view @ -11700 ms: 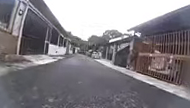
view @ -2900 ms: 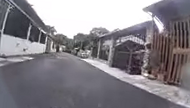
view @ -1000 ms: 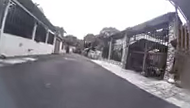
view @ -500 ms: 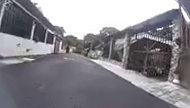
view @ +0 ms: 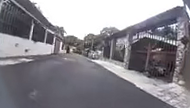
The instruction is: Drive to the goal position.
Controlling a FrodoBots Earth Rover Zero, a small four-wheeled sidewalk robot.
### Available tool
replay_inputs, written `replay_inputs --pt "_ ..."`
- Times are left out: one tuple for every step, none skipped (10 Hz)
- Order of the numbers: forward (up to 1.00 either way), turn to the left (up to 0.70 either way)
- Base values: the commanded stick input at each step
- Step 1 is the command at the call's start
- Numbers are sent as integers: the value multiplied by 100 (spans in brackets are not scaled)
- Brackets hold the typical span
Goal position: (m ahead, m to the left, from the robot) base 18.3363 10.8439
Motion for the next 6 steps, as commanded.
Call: replay_inputs --pt "50 50" --pt "50 46" --pt "50 0" --pt "50 0" --pt "50 0" --pt "50 0"
